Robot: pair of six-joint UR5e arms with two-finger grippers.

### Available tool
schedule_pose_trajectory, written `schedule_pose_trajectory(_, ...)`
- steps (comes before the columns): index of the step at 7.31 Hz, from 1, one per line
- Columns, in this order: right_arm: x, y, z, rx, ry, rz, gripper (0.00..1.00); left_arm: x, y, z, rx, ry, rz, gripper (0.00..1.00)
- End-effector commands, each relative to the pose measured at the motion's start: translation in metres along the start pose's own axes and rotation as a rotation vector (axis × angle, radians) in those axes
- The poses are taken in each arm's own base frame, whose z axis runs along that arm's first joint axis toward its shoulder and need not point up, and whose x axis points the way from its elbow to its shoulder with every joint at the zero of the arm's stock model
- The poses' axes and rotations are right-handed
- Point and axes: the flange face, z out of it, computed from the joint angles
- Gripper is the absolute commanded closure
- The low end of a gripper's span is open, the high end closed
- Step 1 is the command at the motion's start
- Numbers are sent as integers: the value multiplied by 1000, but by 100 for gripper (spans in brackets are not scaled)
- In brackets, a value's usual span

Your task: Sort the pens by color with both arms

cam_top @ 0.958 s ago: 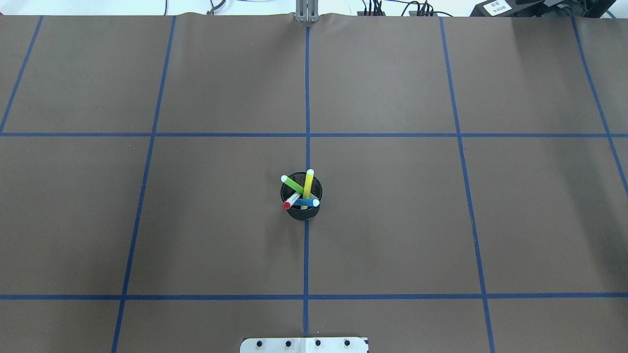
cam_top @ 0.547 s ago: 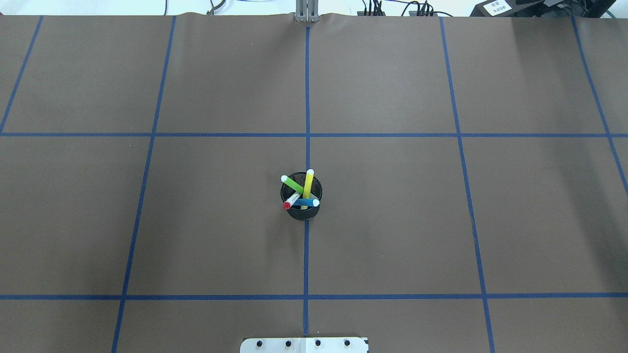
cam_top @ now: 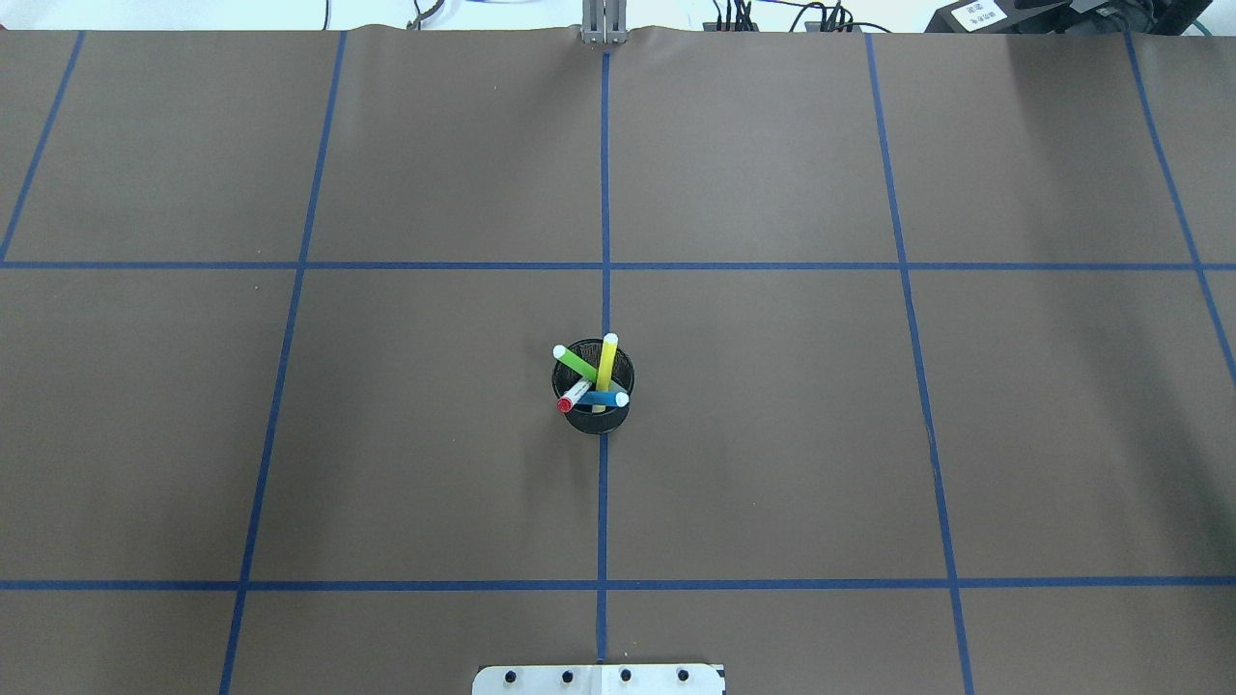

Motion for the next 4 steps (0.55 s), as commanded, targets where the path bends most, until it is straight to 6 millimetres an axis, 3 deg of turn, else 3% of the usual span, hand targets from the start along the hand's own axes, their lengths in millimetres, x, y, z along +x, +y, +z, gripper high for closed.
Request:
schedule_pose_trajectory(1,-98,25,41,-7,-112,18,0,-1,1,1,-4,0,-7,1)
schedule_pose_trajectory(2,-146,36,60,-44,-137,8,0,-2,1,2,-5,-1,-8,1)
schedule_pose_trajectory(4,-261,37,88,-59,-205,1,0,-2,1,2,-5,0,-10,0)
